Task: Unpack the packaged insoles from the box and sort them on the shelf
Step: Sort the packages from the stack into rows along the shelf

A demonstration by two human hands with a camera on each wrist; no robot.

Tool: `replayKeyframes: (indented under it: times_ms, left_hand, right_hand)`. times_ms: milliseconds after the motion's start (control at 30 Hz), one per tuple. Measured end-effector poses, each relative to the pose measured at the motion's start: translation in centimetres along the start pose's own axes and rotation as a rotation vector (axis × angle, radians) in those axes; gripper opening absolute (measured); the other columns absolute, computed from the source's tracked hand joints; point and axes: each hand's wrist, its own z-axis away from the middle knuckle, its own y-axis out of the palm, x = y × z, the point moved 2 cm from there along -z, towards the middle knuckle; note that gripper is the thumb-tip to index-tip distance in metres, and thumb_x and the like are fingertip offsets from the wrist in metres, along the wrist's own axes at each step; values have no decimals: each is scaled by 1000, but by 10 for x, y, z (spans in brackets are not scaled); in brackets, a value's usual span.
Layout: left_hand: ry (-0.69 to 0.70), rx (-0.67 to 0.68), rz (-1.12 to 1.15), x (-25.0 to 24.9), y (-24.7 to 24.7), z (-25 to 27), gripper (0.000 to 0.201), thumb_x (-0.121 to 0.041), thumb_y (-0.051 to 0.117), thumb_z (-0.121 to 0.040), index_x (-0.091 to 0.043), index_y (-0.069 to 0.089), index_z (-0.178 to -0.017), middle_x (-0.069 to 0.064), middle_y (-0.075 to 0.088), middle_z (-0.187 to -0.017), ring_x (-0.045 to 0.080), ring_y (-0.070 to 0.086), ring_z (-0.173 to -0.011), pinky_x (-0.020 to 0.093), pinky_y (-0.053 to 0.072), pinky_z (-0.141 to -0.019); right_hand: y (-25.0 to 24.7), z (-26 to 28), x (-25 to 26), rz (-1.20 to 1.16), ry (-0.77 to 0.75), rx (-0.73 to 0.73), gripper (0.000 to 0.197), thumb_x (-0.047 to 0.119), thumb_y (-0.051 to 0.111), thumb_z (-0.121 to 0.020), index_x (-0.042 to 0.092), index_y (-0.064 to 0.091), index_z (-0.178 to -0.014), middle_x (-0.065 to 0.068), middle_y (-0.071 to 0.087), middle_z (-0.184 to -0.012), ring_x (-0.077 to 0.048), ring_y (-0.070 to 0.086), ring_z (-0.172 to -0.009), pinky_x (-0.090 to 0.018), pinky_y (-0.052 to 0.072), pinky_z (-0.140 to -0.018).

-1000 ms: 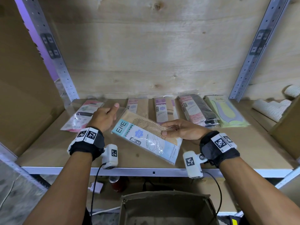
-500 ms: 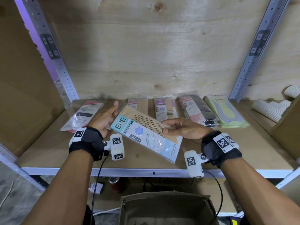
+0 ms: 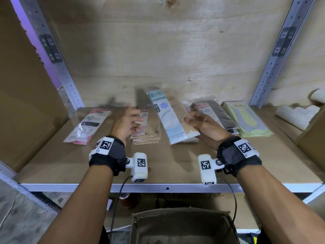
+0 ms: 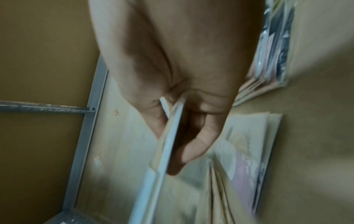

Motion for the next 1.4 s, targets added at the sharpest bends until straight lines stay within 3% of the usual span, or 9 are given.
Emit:
replayKeyframes:
  times_ms: [100, 200, 333, 433, 500, 700, 833, 1100, 1400]
  left_hand:
    - [0, 230, -95, 1, 32, 13, 37, -39, 51, -102, -10, 61, -121, 13, 71, -103, 22, 64, -70, 23, 54, -56]
    - [58, 350, -154, 10, 49, 11, 29, -22, 64, -96, -7, 64, -122, 13, 73, -108, 16, 65, -72, 22, 55, -61]
    - [141, 307, -305, 13, 56, -6, 35, -8, 74, -87, -7, 66, -121, 12, 73, -109, 11, 65, -64, 25, 55, -62]
    - [151, 266, -434, 9, 63, -19, 33, -13, 80, -82, -8, 71, -114, 10, 76, -103, 19, 67, -67, 32, 57, -67]
    - [163, 245, -484, 5, 70, -26, 29, -13, 82, -80, -6, 73, -108, 11, 77, -99, 20, 71, -67, 29, 60, -64]
    - [110, 222, -684, 6, 90, -35, 33, -13, 82, -80, 3, 73, -108, 17, 76, -103, 30, 76, -83, 44, 61, -84]
    - [92, 168, -892, 7, 98, -37, 41, -25, 83, -79, -1, 70, -111, 17, 73, -109, 31, 72, -98, 41, 58, -90]
    - [48, 108, -1059, 17, 110, -41, 46, -16, 82, -79, -4, 65, -121, 16, 66, -122, 33, 67, -108, 41, 57, -93]
    - [50, 89, -1125, 24, 115, -41, 41, -12, 80, -81, -3, 65, -118, 16, 68, -118, 33, 68, -105, 37, 58, -88]
  right_hand:
    - [8, -6, -2, -14, -65, -107, 14, 3, 61, -93, 16, 58, -97, 11, 70, -70, 1, 61, -56, -14, 46, -49]
    - [10, -11, -6, 12, -54, -197, 15, 4, 63, -91, 15, 55, -96, 0, 73, -88, -12, 67, -73, -29, 55, -66]
    - [4, -16, 0, 244, -14, -303, 13, 11, 69, -89, 15, 58, -94, -4, 67, -84, -12, 64, -67, -26, 53, -59]
    - [-4, -19, 9, 565, -18, -413, 36, 21, 76, -83, 8, 62, -114, -5, 70, -97, -21, 69, -86, -38, 58, -80]
    - [-8, -19, 15, 657, -12, -453, 49, 21, 78, -80, 6, 59, -123, -7, 70, -106, -24, 69, -96, -41, 56, -89]
    - [-6, -20, 12, 824, 81, -422, 57, 14, 80, -74, 9, 57, -126, -9, 67, -113, -24, 64, -104, -36, 53, -95]
    - [-4, -21, 8, 969, 115, -393, 47, 20, 75, -82, 12, 60, -126, -8, 63, -124, -22, 59, -113, -23, 43, -88]
    - [1, -21, 2, 1064, 170, -298, 41, 18, 68, -89, 6, 60, -127, -10, 59, -129, -24, 55, -117, -21, 38, -84]
    - [2, -17, 3, 1063, 209, -249, 42, 16, 67, -89, 5, 60, -129, -12, 59, -131, -25, 56, -118, -21, 38, -84]
